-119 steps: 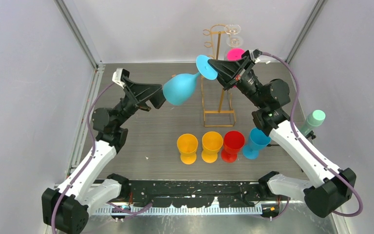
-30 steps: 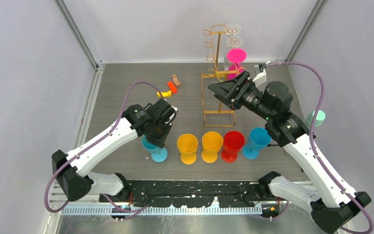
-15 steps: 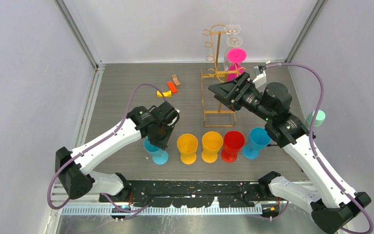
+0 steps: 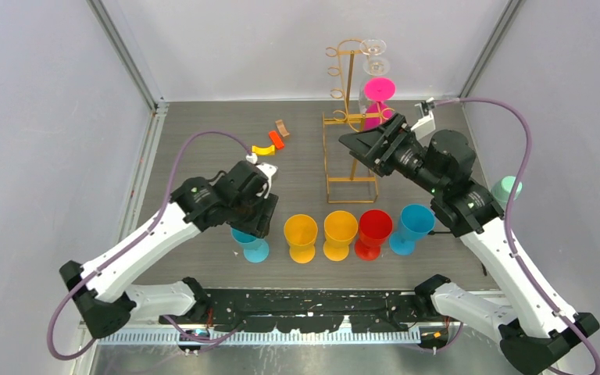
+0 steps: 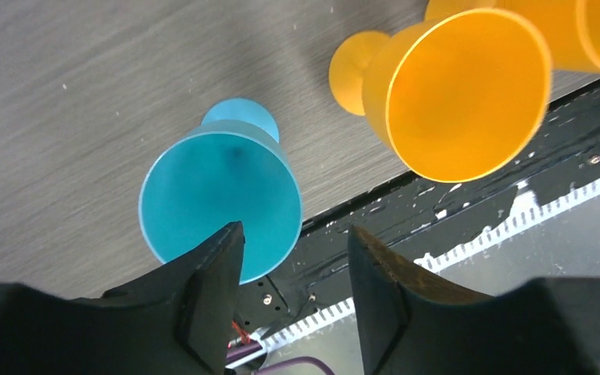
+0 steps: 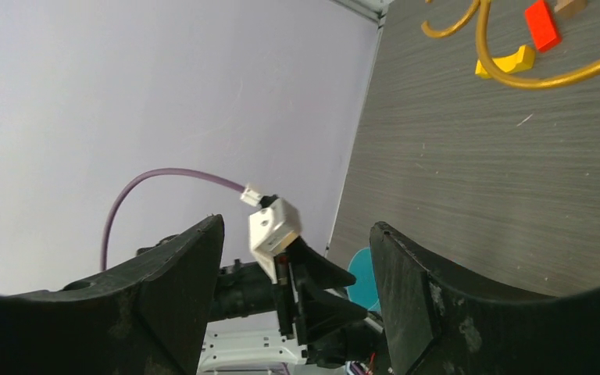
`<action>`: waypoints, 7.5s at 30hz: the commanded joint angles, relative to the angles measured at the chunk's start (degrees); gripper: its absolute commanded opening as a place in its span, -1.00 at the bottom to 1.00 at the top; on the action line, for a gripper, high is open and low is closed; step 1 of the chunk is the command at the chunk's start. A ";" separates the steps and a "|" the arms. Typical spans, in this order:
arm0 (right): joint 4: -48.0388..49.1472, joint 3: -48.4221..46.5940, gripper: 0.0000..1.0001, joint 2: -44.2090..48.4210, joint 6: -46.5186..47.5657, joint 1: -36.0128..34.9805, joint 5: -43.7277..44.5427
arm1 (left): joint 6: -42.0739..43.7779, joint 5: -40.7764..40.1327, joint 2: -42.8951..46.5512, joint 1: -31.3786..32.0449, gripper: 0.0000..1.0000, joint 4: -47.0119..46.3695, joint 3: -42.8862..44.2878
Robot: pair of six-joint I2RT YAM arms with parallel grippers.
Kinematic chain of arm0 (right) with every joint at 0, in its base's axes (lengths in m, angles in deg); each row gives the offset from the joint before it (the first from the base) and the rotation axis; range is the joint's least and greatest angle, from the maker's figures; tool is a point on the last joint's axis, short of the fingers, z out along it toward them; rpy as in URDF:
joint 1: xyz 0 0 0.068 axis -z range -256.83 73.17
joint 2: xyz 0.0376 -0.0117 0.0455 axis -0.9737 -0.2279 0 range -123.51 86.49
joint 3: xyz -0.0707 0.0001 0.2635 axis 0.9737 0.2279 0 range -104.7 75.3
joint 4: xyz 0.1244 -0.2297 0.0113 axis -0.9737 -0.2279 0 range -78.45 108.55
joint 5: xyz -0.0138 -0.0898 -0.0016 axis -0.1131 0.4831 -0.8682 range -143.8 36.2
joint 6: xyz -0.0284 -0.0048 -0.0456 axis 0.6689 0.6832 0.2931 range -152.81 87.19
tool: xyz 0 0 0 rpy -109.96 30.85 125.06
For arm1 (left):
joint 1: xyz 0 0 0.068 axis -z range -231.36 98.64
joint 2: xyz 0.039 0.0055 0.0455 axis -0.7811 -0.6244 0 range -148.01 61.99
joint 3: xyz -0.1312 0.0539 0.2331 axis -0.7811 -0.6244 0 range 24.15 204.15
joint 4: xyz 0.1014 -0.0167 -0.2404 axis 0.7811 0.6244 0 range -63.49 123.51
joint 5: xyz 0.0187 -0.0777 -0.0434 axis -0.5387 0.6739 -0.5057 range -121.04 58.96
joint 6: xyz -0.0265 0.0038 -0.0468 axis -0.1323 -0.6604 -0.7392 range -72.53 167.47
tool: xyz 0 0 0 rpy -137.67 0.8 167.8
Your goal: Take the wine glass off the wine glass rack
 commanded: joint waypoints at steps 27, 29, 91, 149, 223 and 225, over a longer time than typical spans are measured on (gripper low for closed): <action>-28.19 -46.64 0.70 -32.03 32.35 21.20 12.42 | 5.94 -17.48 25.37 0.25 0.99 -19.00 -3.31; -28.62 -47.38 0.67 -33.98 31.99 21.64 10.04 | 6.36 -17.48 25.15 0.25 0.99 -18.99 -3.17; -11.87 -37.20 -0.99 -24.63 23.10 22.56 12.61 | 6.08 -17.10 25.82 0.25 0.99 -19.91 -2.52; 43.53 5.67 -0.99 9.95 -43.62 22.39 -19.88 | -52.95 34.56 4.18 -15.43 0.99 -107.81 -16.69; 16.83 7.93 0.37 10.64 -17.18 7.00 4.75 | -1.93 -26.58 8.34 -17.07 -1.00 -12.60 -0.53; 16.78 7.88 0.36 10.61 -17.08 7.00 4.64 | -1.87 -27.35 5.92 -17.19 -1.00 -9.72 -0.13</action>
